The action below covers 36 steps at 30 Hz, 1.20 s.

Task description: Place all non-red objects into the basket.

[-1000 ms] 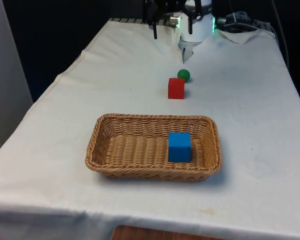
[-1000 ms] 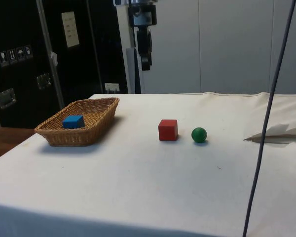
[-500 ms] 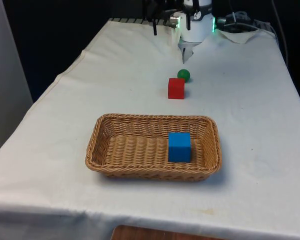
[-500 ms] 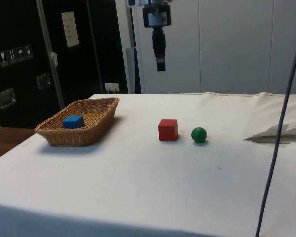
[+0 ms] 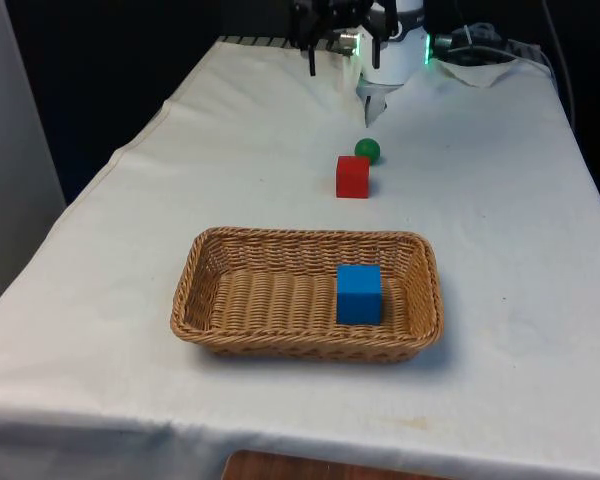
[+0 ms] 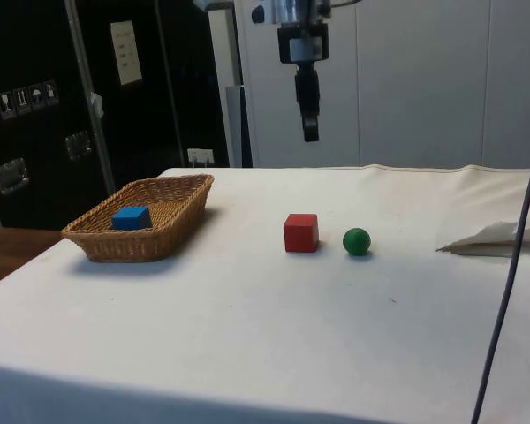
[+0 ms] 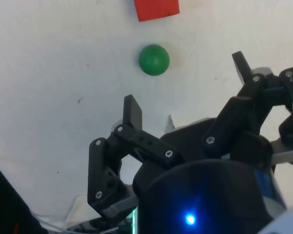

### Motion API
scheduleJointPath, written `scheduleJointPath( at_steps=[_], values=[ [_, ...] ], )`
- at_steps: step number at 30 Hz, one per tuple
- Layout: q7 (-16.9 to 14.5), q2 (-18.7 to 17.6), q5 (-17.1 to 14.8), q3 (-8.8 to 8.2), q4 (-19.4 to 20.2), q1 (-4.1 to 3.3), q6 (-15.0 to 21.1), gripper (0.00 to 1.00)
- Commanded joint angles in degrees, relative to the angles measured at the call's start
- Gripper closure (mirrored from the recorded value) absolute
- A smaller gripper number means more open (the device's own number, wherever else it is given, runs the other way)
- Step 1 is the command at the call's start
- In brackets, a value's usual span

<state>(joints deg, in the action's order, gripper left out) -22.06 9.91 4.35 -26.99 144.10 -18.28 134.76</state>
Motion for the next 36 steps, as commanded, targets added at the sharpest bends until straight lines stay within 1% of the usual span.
scheduleJointPath(
  at_steps=[1,3,4,5,9,13,14,15,18,19,24,25,26,28,29,33,34,35,36],
  values=[
    [1.0,0.7,1.3,0.23,1.0,0.4,1.2,0.0],
    [1.1,1.7,1.4,0.17,2.8,0.4,2.5,0.0],
    [0.3,1.3,0.3,0.0,2.4,0.06,1.7,0.0],
    [1.0,1.9,1.4,0.17,3.4,0.46,2.9,0.0],
    [0.9,3.2,1.2,0.0,5.9,0.52,4.6,0.0],
    [0.5,4.5,0.6,-0.34,9.1,0.34,7.3,0.0],
    [0.3,4.1,0.3,-0.34,8.3,0.11,6.1,0.0],
    [0.5,4.8,0.5,-0.4,9.8,0.29,7.9,0.0],
    [0.4,5.2,0.2,-0.57,11.6,0.17,9.7,0.0],
    [0.3,5.4,0.1,-0.69,12.9,0.17,10.9,0.0],
    [0.2,5.8,-0.3,-0.92,15.6,0.11,13.9,0.0],
    [0.3,5.3,-0.1,-0.74,15.1,0.11,13.2,0.0],
    [0.1,5.8,-0.4,-0.97,16.2,0.11,14.6,0.0],
    [0.0,5.8,-0.6,-1.03,17.2,0.06,15.8,0.0],
    [-0.1,5.6,-1.1,-1.15,18.2,-0.11,17.1,0.0],
    [-0.1,4.9,-2.0,-1.09,19.7,-0.57,19.4,0.0],
    [0.2,5.0,-0.9,-0.86,19.5,0.11,18.6,0.0],
    [-0.1,4.6,-2.2,-1.09,19.9,-0.74,19.8,0.0],
    [-0.1,4.0,-2.8,-0.92,20.3,-0.97,20.8,0.0]
  ],
)
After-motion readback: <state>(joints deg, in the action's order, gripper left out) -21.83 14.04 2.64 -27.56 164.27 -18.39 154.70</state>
